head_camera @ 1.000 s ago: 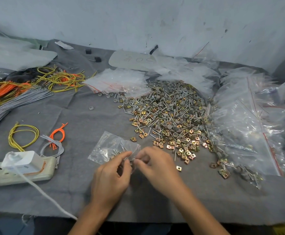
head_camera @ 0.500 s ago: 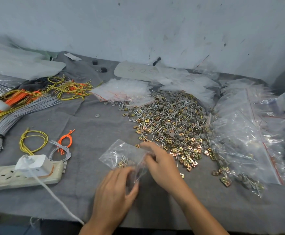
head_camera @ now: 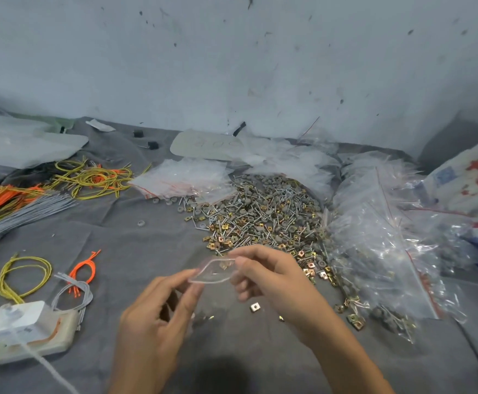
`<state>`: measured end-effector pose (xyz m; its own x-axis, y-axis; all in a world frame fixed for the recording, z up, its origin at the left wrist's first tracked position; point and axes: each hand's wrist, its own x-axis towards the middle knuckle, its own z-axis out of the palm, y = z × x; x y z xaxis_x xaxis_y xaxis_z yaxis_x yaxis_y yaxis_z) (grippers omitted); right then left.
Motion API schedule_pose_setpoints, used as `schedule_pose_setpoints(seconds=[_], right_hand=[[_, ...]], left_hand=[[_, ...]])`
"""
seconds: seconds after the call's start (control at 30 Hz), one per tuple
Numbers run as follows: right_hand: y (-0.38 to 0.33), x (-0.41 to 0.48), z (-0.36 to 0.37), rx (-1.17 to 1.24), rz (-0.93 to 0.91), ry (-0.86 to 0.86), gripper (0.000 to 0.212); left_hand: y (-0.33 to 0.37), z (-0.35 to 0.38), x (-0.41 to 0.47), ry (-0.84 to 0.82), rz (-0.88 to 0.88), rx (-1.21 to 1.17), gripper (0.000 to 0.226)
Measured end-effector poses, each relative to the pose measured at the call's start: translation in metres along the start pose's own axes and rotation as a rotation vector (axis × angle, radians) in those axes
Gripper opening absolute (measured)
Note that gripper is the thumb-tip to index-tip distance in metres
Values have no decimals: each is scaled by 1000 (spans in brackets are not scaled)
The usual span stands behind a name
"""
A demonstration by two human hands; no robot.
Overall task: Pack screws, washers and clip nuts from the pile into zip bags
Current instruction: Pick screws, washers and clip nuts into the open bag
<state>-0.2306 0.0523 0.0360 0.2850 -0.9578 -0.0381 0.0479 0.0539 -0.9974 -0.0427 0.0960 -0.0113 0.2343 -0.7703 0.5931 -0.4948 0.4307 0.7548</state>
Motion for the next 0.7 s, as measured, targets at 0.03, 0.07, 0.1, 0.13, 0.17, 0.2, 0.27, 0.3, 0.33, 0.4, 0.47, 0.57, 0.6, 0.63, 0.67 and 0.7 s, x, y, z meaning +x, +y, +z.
schedule_pose_setpoints(seconds=[0.03, 0.07, 0.1, 0.13, 0.17, 0.2, 0.27, 0.3, 0.33, 0.4, 0.47, 0.57, 0.6, 0.63, 0.67, 0.7], right_hand=[[-5, -3, -3, 3, -8, -8, 15], [-10, -5, -6, -16, -17, -10, 16], [-14, -8, -9, -74, -31, 1, 18], [-18, -11, -12, -179, -60, 30, 22], [-21, -12, -15, -313, -111, 74, 25], [-24, -14, -18, -443, -172, 122, 28], [-29, -17, -20, -620, -259, 169, 35], [-31, -19, -20, -669, -280, 145, 38], [-33, -20, -19, -707, -289, 96, 39], [-33, -22, -16, -779, -304, 6, 39], [-32, -22, -13, -822, -350, -22, 29], [-32, -21, -11, -799, -382, -15, 10], [-32, -21, -11, -795, -392, -16, 8], [-33, -20, -11, -800, -407, -20, 8], [-33, -20, -10, -810, -420, -28, 9], [-33, -20, -9, -820, -431, -38, 9]], left_hand=[[5, 0, 3, -2, -6, -19, 24], [9, 0, 4, -3, -10, -32, 23], [12, 1, 6, -6, -15, -43, 23], [14, 1, 7, -10, -19, -54, 21], [16, 2, 8, -18, -20, -65, 20], [17, 3, 8, -30, -24, -76, 18], [18, 5, 8, -68, -29, -87, 16], [18, 6, 7, -86, -27, -88, 17], [18, 7, 6, -101, -27, -89, 18], [18, 9, 5, -124, -26, -88, 17], [17, 10, 4, -128, -33, -95, 17], [16, 10, 4, -115, -70, -106, 21], [16, 10, 5, -114, -79, -109, 23], [17, 10, 6, -114, -87, -113, 24], [18, 10, 6, -115, -93, -120, 25], [19, 10, 7, -117, -96, -125, 25]])
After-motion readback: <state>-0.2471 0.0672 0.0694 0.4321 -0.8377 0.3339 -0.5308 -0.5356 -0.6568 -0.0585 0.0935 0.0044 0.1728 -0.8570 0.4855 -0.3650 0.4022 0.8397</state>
